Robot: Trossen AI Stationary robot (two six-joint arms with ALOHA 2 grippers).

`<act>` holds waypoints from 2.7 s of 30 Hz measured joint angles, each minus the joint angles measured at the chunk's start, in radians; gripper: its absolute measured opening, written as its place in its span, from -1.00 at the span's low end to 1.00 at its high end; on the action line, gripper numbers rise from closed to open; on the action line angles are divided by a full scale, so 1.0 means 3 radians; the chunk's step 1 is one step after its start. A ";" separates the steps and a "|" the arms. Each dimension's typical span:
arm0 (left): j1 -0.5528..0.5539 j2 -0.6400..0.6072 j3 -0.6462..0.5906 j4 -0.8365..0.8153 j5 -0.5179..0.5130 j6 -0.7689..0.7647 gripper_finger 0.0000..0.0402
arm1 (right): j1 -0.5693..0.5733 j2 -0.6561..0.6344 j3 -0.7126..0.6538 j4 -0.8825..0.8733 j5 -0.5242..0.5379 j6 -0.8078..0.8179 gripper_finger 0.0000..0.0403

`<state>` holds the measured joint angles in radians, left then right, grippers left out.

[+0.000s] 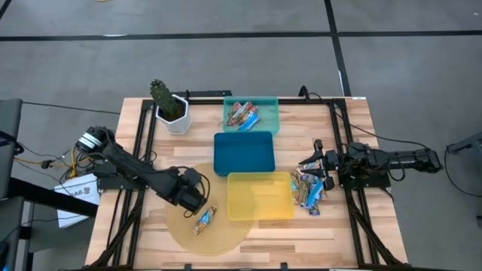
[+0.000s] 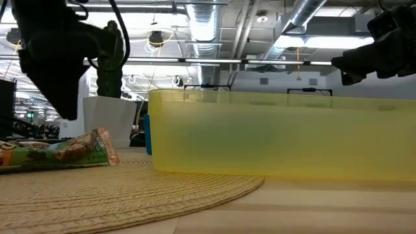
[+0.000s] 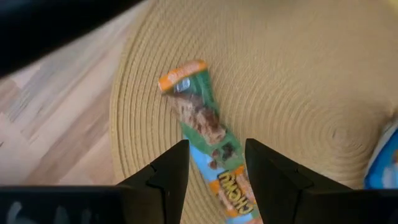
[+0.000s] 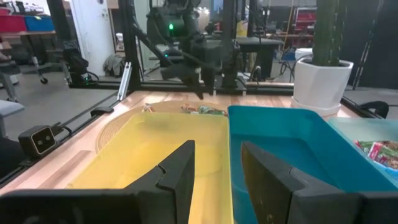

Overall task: Pick and place Granola Bars by type
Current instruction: Put the yellow granola bar into the blue bin

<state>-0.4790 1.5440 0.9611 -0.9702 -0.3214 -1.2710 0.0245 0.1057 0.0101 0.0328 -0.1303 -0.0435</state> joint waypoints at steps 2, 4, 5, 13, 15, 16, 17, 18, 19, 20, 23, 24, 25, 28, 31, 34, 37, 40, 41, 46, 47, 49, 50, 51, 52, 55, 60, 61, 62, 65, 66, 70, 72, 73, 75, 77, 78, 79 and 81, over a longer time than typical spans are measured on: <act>0.0033 0.0048 0.0000 -0.0002 0.0070 0.0031 -0.25 | -0.0001 -0.0005 -0.0001 -0.0009 0.0003 0.0001 -0.38; 0.0072 0.0053 -0.0003 -0.0023 0.0100 0.0037 -0.25 | 0.0000 -0.0003 0.0000 -0.0009 0.0003 0.0000 -0.38; 0.0096 0.0046 -0.0003 -0.0030 0.0101 0.0037 -0.25 | -0.0001 -0.0001 -0.0001 -0.0011 0.0003 0.0001 -0.38; 0.0241 0.0162 -0.0043 0.0045 0.0214 0.0112 -0.24 | 0.0000 -0.0005 0.0000 -0.0009 0.0001 0.0001 -0.38; 0.0270 0.0192 -0.0118 0.0202 0.0263 0.0139 -0.20 | 0.0000 -0.0005 -0.0001 -0.0009 0.0000 0.0001 -0.38; 0.0289 0.0195 -0.0168 0.0309 0.0292 0.0143 -0.17 | 0.0000 -0.0005 -0.0001 -0.0008 0.0000 0.0001 -0.38; 0.0310 0.0194 -0.0213 0.0398 0.0320 0.0141 -0.13 | 0.0000 -0.0005 -0.0001 -0.0010 -0.0001 0.0001 -0.38; 0.0330 0.0192 -0.0254 0.0481 0.0373 0.0135 -0.09 | 0.0000 -0.0005 -0.0001 -0.0011 -0.0001 0.0001 -0.38; 0.0348 0.0192 -0.0286 0.0527 0.0426 0.0130 -0.05 | 0.0000 -0.0005 -0.0001 -0.0009 -0.0001 0.0001 -0.38; 0.0366 0.0192 -0.0300 0.0531 0.0462 0.0123 -0.01 | 0.0000 -0.0005 -0.0001 -0.0007 -0.0001 0.0001 -0.38; 0.0412 0.0192 -0.0325 0.0532 0.0473 0.0058 0.07 | 0.0000 -0.0005 -0.0001 -0.0009 -0.0001 0.0001 -0.38; 0.0426 0.0192 -0.0328 0.0528 0.0472 0.0050 0.09 | 0.0000 -0.0005 0.0000 -0.0007 -0.0003 0.0001 -0.38; 0.0442 0.0192 -0.0329 0.0527 0.0472 0.0050 0.10 | 0.0000 -0.0005 0.0000 -0.0012 -0.0002 0.0001 -0.38; 0.0487 0.0192 -0.0329 0.0529 0.0474 0.0052 0.12 | 0.0000 -0.0005 0.0000 -0.0010 -0.0002 0.0000 -0.38; 0.0524 0.0192 -0.0329 0.0530 0.0474 0.0065 0.12 | 0.0000 -0.0005 0.0000 -0.0009 -0.0001 0.0000 -0.38; 0.0545 0.0199 -0.0329 0.0530 0.0474 0.0087 0.12 | 0.0000 -0.0005 0.0000 -0.0010 -0.0001 0.0001 -0.38; 0.0557 0.0202 -0.0329 0.0531 0.0500 0.0091 0.09 | 0.0000 -0.0005 -0.0001 -0.0009 -0.0002 0.0001 -0.38; 0.0568 0.0202 -0.0329 0.0536 0.0531 0.0104 0.02 | 0.0000 -0.0005 -0.0001 -0.0009 -0.0001 0.0001 -0.38; 0.0569 0.0202 -0.0329 0.0535 0.0535 0.0115 -0.02 | 0.0000 -0.0005 -0.0001 -0.0009 -0.0001 0.0001 -0.38; 0.0569 0.0202 -0.0329 0.0536 0.0613 0.0201 -0.26 | 0.0000 -0.0005 -0.0001 -0.0010 -0.0001 0.0000 -0.38; 0.0569 0.0202 -0.0329 0.0536 0.0617 0.0211 -0.32 | 0.0000 -0.0005 -0.0001 -0.0010 -0.0001 0.0001 -0.38; 0.0569 0.0202 -0.0329 0.0535 0.0619 0.0246 -0.43 | 0.0000 -0.0005 -0.0001 -0.0009 -0.0001 0.0001 -0.38; 0.0569 0.0202 -0.0329 0.0535 0.0619 0.0268 -0.49 | 0.0000 -0.0005 0.0000 -0.0010 -0.0001 0.0001 -0.38; 0.0569 0.0202 -0.0329 0.0535 0.0618 0.0286 -0.54 | 0.0000 -0.0005 -0.0001 -0.0009 -0.0001 0.0001 -0.38; 0.0569 0.0202 -0.0329 0.0534 0.0618 0.0306 -0.60 | 0.0000 -0.0005 -0.0001 -0.0009 -0.0001 0.0000 -0.38; 0.0569 0.0202 -0.0329 0.0532 0.0617 0.0367 -0.75 | 0.0000 -0.0005 -0.0001 -0.0010 -0.0001 0.0000 -0.38; 0.0569 0.0202 -0.0327 0.0530 0.0607 0.0465 -0.94 | 0.0000 -0.0005 0.0000 -0.0011 -0.0001 0.0001 -0.38; 0.0569 0.0202 -0.0327 0.0529 0.0607 0.0499 -0.95 | 0.0000 -0.0005 -0.0001 -0.0009 -0.0001 0.0001 -0.38; 0.0569 0.0202 -0.0327 0.0529 0.0605 0.0528 -0.95 | 0.0000 -0.0005 -0.0001 -0.0009 -0.0001 0.0000 -0.38; 0.0570 0.0177 -0.0328 0.0527 0.0604 0.0593 -0.93 | 0.0000 -0.0005 0.0000 -0.0009 -0.0001 0.0000 -0.38; 0.0571 0.0158 -0.0329 0.0528 0.0604 0.0612 -0.91 | 0.0000 -0.0005 -0.0001 -0.0009 -0.0001 0.0000 -0.38; 0.0571 0.0024 -0.0329 0.0537 0.0595 0.0693 -0.88 | 0.0000 -0.0006 -0.0001 -0.0010 -0.0001 0.0000 -0.38; 0.0571 -0.0046 -0.0329 0.0570 0.0595 0.0754 -0.88 | 0.0000 -0.0006 -0.0001 -0.0009 -0.0001 0.0000 -0.38; 0.0571 -0.0088 -0.0329 0.0592 0.0596 0.0793 -0.89 | 0.0000 -0.0006 0.0000 -0.0009 -0.0001 0.0000 -0.38; 0.0571 -0.0174 -0.0329 0.0653 0.0601 0.0875 -0.91 | 0.0000 -0.0006 -0.0001 -0.0009 -0.0001 0.0001 -0.38; 0.0571 -0.0262 -0.0329 0.0752 0.0624 0.0987 -0.92 | 0.0000 -0.0006 0.0000 -0.0009 -0.0001 0.0001 -0.38; 0.0571 -0.0308 -0.0329 0.0822 0.0637 0.1040 -0.92 | 0.0000 -0.0006 0.0000 -0.0009 -0.0001 0.0000 -0.38; 0.0571 -0.0352 -0.0329 0.0885 0.0655 0.1094 -0.93 | 0.0000 -0.0006 0.0000 -0.0010 -0.0001 0.0000 -0.38; 0.0571 -0.0442 -0.0329 0.1009 0.0674 0.1212 -0.92 | 0.0000 -0.0006 0.0000 -0.0009 -0.0001 0.0000 -0.38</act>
<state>-0.3077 1.4115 0.8623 -0.6674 -0.1194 -0.9073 0.0246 0.1040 0.0101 0.0299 -0.1307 -0.0437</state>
